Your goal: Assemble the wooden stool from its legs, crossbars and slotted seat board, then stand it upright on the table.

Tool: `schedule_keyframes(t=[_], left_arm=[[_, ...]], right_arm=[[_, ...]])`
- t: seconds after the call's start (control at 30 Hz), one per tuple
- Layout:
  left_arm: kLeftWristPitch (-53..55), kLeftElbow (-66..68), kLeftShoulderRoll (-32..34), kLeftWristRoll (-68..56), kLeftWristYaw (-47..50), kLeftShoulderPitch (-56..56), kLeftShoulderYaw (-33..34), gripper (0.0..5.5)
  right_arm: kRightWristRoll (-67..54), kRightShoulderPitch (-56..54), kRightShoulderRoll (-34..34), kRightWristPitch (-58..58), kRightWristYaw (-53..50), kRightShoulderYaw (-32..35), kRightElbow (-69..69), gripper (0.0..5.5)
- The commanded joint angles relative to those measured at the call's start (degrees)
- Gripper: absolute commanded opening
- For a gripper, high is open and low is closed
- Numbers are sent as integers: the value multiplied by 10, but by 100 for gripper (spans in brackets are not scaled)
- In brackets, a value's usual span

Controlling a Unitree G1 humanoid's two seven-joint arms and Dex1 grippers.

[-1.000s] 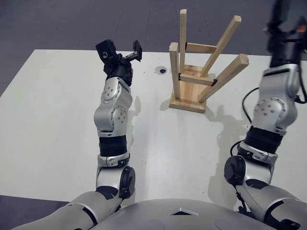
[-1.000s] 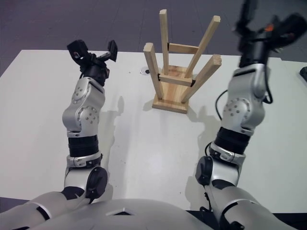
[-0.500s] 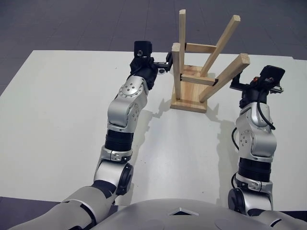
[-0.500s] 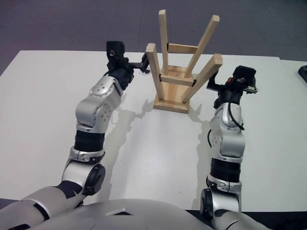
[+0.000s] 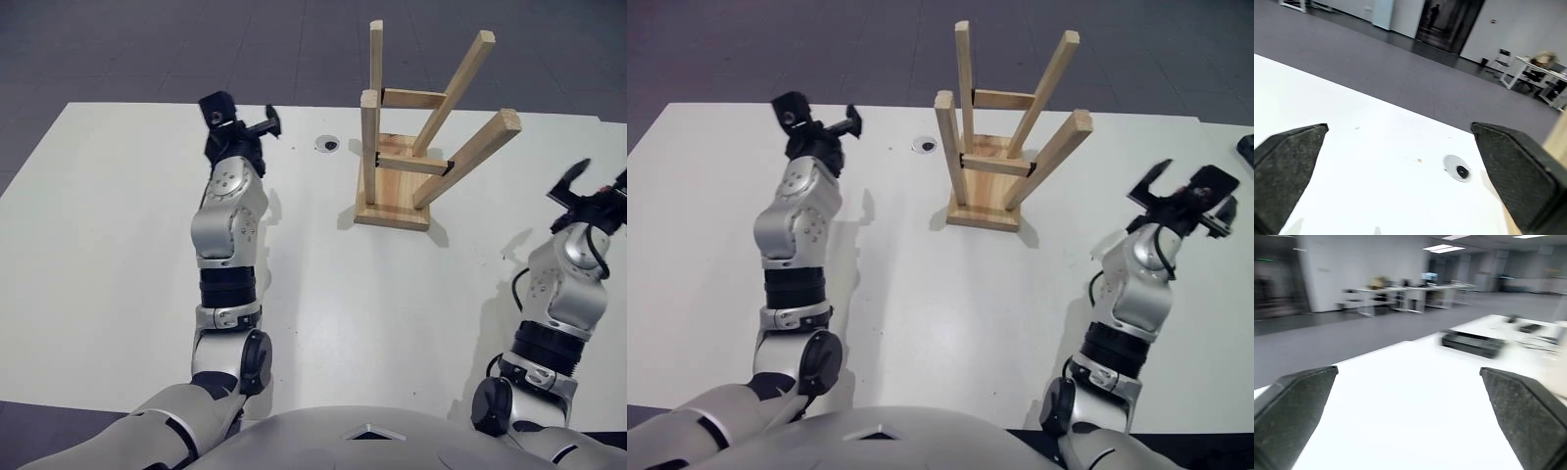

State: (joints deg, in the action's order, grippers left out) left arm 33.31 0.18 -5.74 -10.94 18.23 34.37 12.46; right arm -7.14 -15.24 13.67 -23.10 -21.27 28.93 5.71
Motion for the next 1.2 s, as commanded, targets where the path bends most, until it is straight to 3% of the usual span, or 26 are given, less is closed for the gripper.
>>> schedule_keyframes(t=[0.03,0.13,0.3,0.57,0.7,0.83,0.9,1.0,1.2], left_arm=[[10,7,25,10,-162,16,-159,540],[24,5,19,8,-270,12,-283,540],[24,36,2,29,-289,14,-316,540],[55,28,0,29,-218,-11,-210,540],[8,87,-5,40,-131,20,-126,540],[-47,149,-14,47,-89,69,-96,540],[-67,140,-15,45,-155,74,-142,540],[-87,90,-5,62,-295,53,-284,540],[-68,94,-25,77,-309,30,-326,540]], right_arm=[[-29,-10,-6,37,151,-114,-3,538],[-63,9,-29,39,223,-174,50,538],[-38,13,-28,24,190,-155,25,538],[11,-4,-14,15,80,-83,-36,538],[18,-21,-5,40,76,-80,-64,538],[14,-42,-5,72,84,-80,-93,538],[-3,-50,-8,97,126,-99,-88,538],[-25,-31,-10,139,231,-167,-16,538],[-14,-27,-15,112,179,-131,-54,538]])
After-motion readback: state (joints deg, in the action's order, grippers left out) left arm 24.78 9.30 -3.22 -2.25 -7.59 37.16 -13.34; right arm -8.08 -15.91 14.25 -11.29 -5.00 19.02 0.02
